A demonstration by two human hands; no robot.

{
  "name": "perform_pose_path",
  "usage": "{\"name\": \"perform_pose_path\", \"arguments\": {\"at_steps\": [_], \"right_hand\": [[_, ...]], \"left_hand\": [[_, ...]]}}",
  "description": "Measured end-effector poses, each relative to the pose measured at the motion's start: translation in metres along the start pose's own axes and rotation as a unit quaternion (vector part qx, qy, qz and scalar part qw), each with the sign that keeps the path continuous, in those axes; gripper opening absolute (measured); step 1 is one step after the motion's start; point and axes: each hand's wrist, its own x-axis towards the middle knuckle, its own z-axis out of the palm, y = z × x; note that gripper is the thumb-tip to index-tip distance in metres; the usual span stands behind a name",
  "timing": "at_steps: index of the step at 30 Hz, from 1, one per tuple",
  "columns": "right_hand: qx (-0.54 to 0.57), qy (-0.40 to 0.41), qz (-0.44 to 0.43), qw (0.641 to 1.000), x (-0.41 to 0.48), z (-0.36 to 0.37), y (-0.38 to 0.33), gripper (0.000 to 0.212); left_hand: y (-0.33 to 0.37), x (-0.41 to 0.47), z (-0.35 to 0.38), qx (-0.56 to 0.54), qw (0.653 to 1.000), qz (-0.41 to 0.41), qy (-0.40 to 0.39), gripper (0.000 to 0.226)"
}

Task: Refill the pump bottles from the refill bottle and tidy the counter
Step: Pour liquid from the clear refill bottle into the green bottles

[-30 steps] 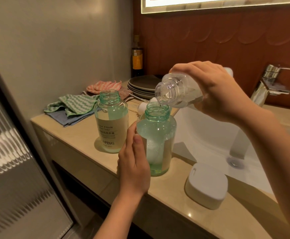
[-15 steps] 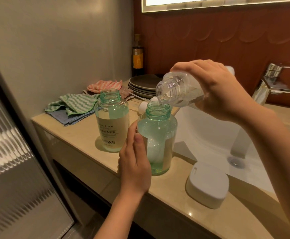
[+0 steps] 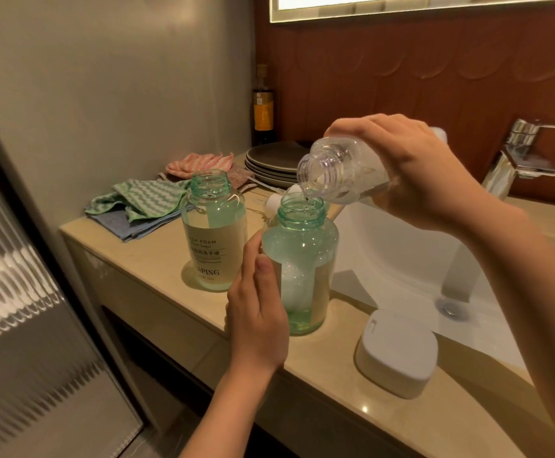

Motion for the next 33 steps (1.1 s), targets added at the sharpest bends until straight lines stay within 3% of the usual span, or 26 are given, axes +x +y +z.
{"name": "perform_pose_path", "arguments": {"at_steps": [10,15,21,23,27,30,33], "right_hand": [[0.025,-0.037,0.03,0.999,-0.001,-0.004,-0.002,0.083],[0.101,-0.108,0.067,0.987,-0.002,-0.009,-0.004,0.091],[0.173,-0.194,0.117,0.958,-0.004,-0.01,-0.004,0.098],[0.184,-0.208,0.129,0.952,-0.006,-0.01,-0.004,0.098],[0.188,-0.205,0.13,0.951,-0.007,-0.014,-0.003,0.093],[0.194,-0.188,0.132,0.954,-0.007,-0.016,-0.001,0.095],[0.201,-0.178,0.123,0.955,-0.006,-0.017,0.0,0.099]], "left_hand": [[-0.003,0.0,0.0,-0.005,1.0,-0.002,-0.002,0.055],[0.004,0.0,-0.001,0.013,1.0,-0.005,-0.013,0.032],[0.009,0.0,-0.002,0.005,0.999,-0.027,-0.029,0.032],[0.009,0.0,-0.003,-0.002,0.999,-0.033,-0.038,0.041],[0.009,-0.001,-0.006,-0.003,0.995,-0.082,-0.057,0.08],[0.019,0.003,-0.004,0.035,0.992,-0.098,-0.074,0.094],[0.024,0.006,-0.004,0.036,0.991,-0.114,-0.066,0.092]]}}
